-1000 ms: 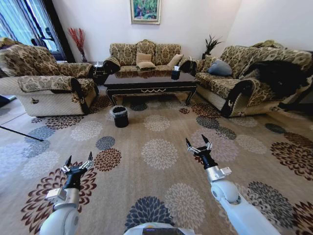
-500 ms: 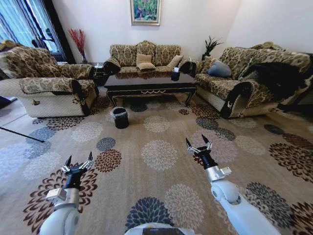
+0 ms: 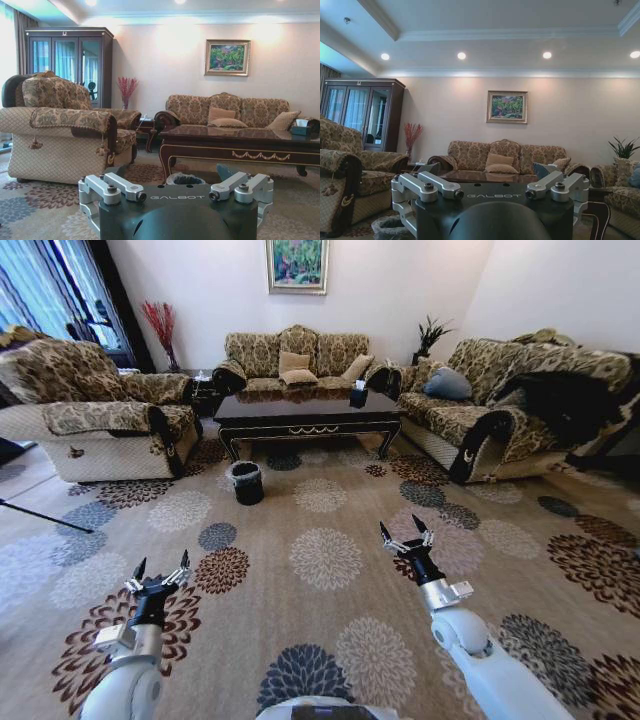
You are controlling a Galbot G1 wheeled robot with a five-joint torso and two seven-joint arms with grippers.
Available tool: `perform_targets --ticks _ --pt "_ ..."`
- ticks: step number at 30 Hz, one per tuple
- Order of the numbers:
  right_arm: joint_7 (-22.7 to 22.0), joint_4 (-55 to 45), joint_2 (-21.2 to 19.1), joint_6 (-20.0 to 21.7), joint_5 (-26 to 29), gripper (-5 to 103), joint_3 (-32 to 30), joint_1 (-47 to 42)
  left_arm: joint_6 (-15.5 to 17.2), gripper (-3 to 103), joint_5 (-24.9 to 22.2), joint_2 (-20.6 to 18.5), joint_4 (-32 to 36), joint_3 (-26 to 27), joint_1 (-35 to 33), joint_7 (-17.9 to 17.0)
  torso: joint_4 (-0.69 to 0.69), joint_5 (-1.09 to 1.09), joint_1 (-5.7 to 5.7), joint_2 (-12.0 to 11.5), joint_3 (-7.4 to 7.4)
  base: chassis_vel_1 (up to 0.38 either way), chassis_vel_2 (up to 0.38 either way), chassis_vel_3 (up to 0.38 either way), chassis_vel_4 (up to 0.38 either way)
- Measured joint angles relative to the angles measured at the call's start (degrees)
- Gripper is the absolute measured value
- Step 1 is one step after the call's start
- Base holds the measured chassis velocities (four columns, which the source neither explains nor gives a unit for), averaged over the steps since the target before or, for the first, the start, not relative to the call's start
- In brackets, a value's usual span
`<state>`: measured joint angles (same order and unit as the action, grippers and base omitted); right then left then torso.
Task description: Move to the front of the table and pick up the trash from the floor, then place it into the trash bin.
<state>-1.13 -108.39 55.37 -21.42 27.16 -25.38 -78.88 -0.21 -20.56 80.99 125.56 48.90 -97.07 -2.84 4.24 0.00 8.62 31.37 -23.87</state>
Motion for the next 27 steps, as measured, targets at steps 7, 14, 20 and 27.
perform_targets --ticks 7,14,20,27 --pt "0.0 0.0 0.0 0.0 0.0 100 0.0 0.0 0.0 100 0.0 0.0 0.0 0.0 0.0 0.0 0.00 0.00 0.57 1.4 -0.88 0.000 0.000 0.000 0.000" --pt "0.0 0.0 0.0 0.0 0.0 100 0.0 0.0 0.0 100 0.0 0.0 0.0 0.0 0.0 0.0 0.00 0.00 1.29 3.2 -1.95 0.000 0.000 0.000 0.000" --pt "0.0 0.0 0.0 0.0 0.0 100 0.0 0.0 0.0 100 0.0 0.0 0.0 0.0 0.0 0.0 0.00 0.00 1.91 4.7 -2.80 0.000 0.000 0.000 0.000" --pt "0.0 0.0 0.0 0.0 0.0 100 0.0 0.0 0.0 100 0.0 0.0 0.0 0.0 0.0 0.0 0.00 0.00 2.88 7.0 -4.15 0.000 0.000 0.000 0.000"
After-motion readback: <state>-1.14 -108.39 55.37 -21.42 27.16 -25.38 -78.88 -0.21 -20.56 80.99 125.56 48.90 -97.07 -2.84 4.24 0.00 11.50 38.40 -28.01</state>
